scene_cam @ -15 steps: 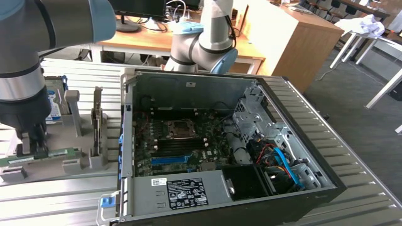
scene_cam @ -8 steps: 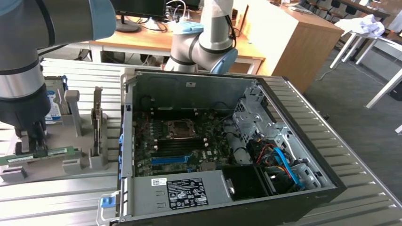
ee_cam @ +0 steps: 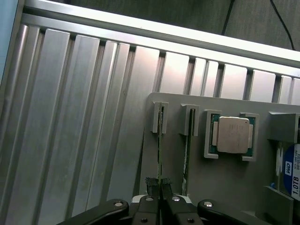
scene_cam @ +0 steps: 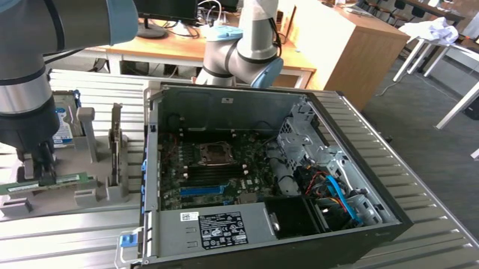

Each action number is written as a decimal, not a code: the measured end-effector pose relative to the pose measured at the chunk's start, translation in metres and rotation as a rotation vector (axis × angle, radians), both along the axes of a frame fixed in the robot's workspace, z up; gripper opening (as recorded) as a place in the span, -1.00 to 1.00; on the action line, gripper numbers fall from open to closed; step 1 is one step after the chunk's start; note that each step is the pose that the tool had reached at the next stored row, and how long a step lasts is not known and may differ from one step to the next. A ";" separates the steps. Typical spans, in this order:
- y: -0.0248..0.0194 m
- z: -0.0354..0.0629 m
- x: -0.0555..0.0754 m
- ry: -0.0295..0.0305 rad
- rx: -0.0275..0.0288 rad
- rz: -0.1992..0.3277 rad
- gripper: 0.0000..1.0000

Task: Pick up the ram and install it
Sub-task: 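Pick up the ram and move it above insertion slot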

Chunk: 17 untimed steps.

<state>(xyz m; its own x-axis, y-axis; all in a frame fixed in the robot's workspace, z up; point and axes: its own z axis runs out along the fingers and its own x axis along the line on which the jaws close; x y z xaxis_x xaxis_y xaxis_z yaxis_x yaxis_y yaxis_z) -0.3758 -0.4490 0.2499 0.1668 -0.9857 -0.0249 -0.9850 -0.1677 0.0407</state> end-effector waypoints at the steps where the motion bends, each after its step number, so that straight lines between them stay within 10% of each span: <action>1: 0.0000 0.0007 0.000 0.0000 0.0000 0.000 -0.73; 17: 0.0000 0.0139 0.000 0.0001 0.0000 0.000 -0.73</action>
<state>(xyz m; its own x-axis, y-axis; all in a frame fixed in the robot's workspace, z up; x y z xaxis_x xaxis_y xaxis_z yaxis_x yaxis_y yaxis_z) -0.3758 -0.4490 0.2638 0.1667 -0.9857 -0.0250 -0.9850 -0.1676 0.0408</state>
